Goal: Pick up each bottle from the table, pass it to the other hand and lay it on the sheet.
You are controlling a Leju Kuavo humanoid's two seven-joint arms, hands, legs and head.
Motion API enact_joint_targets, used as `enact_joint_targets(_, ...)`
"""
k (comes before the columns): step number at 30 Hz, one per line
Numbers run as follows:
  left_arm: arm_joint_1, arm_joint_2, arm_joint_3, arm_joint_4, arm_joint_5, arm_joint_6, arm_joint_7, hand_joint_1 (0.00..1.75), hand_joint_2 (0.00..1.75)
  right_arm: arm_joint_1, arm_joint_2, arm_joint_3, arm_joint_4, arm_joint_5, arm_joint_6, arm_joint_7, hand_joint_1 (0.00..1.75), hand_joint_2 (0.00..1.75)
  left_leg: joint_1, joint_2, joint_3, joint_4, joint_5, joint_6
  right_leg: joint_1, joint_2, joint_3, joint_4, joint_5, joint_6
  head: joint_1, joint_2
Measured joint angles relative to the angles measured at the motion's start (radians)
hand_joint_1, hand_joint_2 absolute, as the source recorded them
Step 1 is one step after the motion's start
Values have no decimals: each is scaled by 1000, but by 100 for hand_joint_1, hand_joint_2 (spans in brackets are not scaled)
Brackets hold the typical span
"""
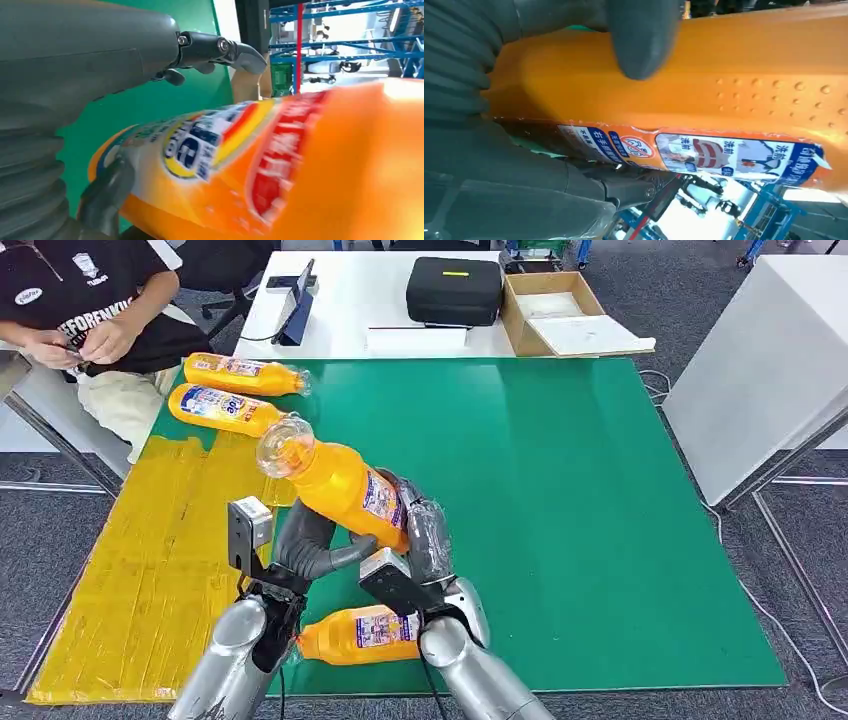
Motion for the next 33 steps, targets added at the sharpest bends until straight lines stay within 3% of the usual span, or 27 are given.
enact_joint_targets(33,-71,-11,-29,0,97,-94,8,0,175,-41,9,-35,111,89,-42,12,175,175,0,0,0,0,0,0,0,0,0,0,0,0,0,0)
